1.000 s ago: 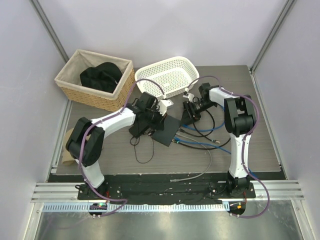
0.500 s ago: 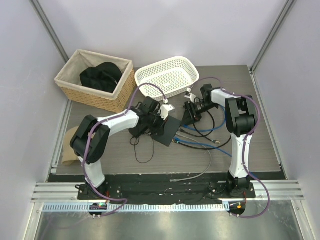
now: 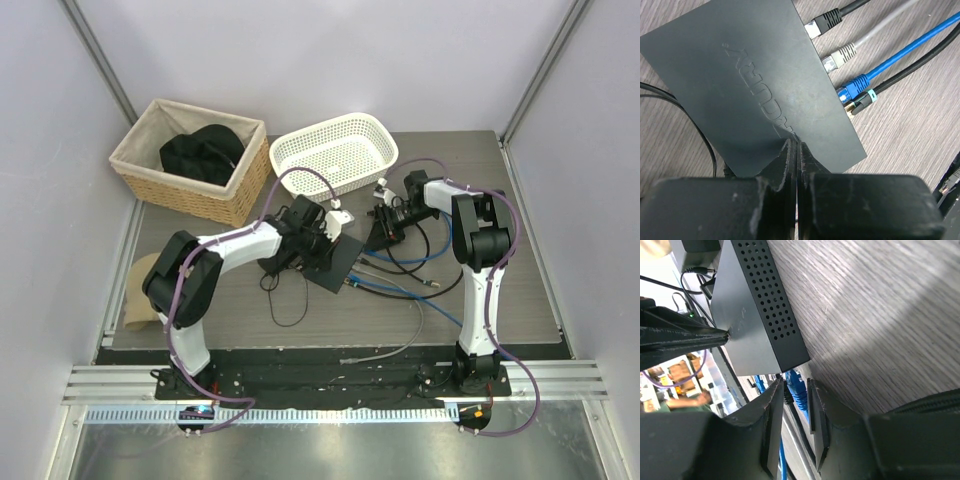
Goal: Pull the plug from the switch port
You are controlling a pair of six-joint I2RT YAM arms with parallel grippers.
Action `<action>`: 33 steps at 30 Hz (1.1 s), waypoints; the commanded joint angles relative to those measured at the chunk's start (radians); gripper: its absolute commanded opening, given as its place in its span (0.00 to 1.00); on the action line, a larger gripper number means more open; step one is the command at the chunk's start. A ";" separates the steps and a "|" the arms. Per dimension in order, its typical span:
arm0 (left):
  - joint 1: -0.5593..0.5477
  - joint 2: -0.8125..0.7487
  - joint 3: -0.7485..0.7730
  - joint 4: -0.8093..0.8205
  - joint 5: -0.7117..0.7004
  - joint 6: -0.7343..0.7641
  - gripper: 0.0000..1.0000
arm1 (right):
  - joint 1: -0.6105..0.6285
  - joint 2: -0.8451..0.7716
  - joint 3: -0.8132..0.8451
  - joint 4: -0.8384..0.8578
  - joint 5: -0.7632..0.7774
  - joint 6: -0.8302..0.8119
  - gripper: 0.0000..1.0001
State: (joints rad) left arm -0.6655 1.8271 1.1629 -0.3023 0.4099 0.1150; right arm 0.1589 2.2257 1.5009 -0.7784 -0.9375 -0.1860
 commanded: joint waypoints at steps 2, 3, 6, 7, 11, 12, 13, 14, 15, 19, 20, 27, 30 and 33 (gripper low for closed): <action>-0.016 0.049 0.000 -0.047 -0.042 0.012 0.00 | 0.016 0.081 -0.016 0.021 0.158 0.031 0.34; -0.016 0.050 0.001 -0.047 -0.043 0.012 0.00 | 0.016 0.086 -0.010 0.021 0.160 0.043 0.34; -0.016 0.055 0.009 -0.052 -0.046 0.012 0.00 | 0.014 0.095 -0.002 0.021 0.175 0.054 0.34; -0.016 0.057 0.012 -0.052 -0.046 0.011 0.00 | 0.016 0.095 -0.002 0.022 0.181 0.059 0.34; -0.016 0.069 0.027 -0.054 -0.048 0.009 0.00 | 0.022 0.097 -0.014 0.013 0.203 0.054 0.27; -0.016 0.070 0.030 -0.054 -0.048 0.009 0.00 | 0.027 0.097 -0.021 0.011 0.204 0.048 0.25; -0.017 0.073 0.034 -0.054 -0.051 0.009 0.00 | 0.028 0.097 -0.024 0.010 0.215 0.045 0.24; -0.017 0.075 0.038 -0.054 -0.049 0.008 0.00 | 0.028 0.095 -0.028 0.007 0.223 0.040 0.22; -0.017 0.080 0.041 -0.054 -0.049 0.009 0.00 | 0.031 0.098 -0.034 0.007 0.233 0.042 0.18; -0.017 0.083 0.049 -0.051 -0.054 0.008 0.00 | 0.031 0.110 -0.042 0.011 0.258 0.068 0.11; -0.017 0.083 0.049 -0.052 -0.059 0.009 0.00 | 0.031 0.111 -0.042 0.014 0.261 0.082 0.10; -0.022 0.080 0.043 -0.050 -0.057 0.009 0.00 | 0.030 0.081 -0.033 0.042 0.275 0.111 0.01; -0.025 0.083 0.044 -0.050 -0.060 0.012 0.00 | 0.031 0.086 -0.028 0.024 0.282 0.096 0.01; -0.029 0.083 0.049 -0.049 -0.069 0.020 0.00 | 0.034 0.077 -0.041 -0.008 0.289 0.070 0.01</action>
State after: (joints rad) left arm -0.6758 1.8595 1.2125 -0.3279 0.3855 0.1131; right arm 0.1520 2.2498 1.5108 -0.7826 -0.9138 -0.0532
